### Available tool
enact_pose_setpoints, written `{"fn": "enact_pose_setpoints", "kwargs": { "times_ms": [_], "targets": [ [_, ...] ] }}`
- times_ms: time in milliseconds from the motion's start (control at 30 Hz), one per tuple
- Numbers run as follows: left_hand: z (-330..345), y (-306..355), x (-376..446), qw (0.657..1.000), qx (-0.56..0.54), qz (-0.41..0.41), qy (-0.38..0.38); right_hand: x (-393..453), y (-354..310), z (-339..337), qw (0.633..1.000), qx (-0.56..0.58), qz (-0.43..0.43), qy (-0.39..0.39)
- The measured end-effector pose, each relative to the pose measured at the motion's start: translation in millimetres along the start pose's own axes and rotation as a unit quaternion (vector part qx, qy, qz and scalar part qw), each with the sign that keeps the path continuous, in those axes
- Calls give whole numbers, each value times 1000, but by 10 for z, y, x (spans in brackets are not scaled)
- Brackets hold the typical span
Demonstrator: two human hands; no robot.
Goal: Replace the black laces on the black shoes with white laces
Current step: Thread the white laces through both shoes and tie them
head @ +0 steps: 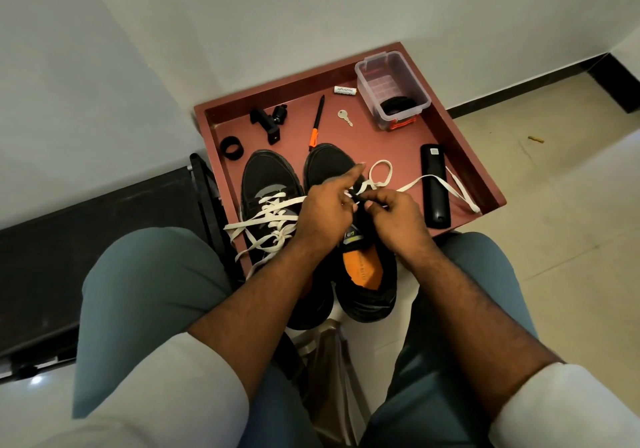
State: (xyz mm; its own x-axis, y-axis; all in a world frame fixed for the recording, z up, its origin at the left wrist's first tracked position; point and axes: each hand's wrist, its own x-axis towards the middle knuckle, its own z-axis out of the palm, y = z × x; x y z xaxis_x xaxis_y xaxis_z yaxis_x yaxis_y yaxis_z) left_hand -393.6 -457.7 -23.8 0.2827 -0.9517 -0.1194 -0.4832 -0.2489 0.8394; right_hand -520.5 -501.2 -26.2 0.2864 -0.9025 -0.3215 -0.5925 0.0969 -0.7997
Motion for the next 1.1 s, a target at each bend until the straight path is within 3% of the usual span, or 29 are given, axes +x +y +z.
{"fn": "enact_pose_setpoints", "kwargs": {
  "times_ms": [300,367,433,467,533,600,667,733,767,833,900,967,1033,1100],
  "targets": [
    [-47,41,-14,992,124,20,-2,70,-114,-56,986,149,62,-37],
    [-83,11,-18,991,135,18,-5,106,-90,-114,977,191,93,-8],
    [-118,-5,-34,990,143,20,1,188,60,-313,949,259,146,100],
    [-131,3,-42,987,156,25,6,222,161,-456,929,270,168,189],
    [-150,22,-63,981,189,41,19,236,331,-745,900,172,179,358],
    [-150,36,-73,977,207,48,28,169,393,-838,901,22,134,411],
    [-144,52,-81,975,215,45,33,81,297,-695,945,-49,1,324],
    [-128,52,-70,973,223,40,34,25,192,-403,971,-127,-147,141],
    [-123,54,-61,971,231,38,35,10,157,-254,960,-181,-202,62],
    [-127,60,-60,967,251,35,34,59,152,-79,942,-232,-242,28],
    [-138,52,-73,965,258,38,39,117,160,-156,958,-175,-207,95],
    [-166,37,-92,963,263,40,42,190,236,-451,967,-72,-91,226],
    [-188,35,-106,962,268,35,46,250,316,-840,926,5,55,372],
    [-186,61,-111,962,269,28,43,187,314,-960,907,-47,81,411]
  ]
}}
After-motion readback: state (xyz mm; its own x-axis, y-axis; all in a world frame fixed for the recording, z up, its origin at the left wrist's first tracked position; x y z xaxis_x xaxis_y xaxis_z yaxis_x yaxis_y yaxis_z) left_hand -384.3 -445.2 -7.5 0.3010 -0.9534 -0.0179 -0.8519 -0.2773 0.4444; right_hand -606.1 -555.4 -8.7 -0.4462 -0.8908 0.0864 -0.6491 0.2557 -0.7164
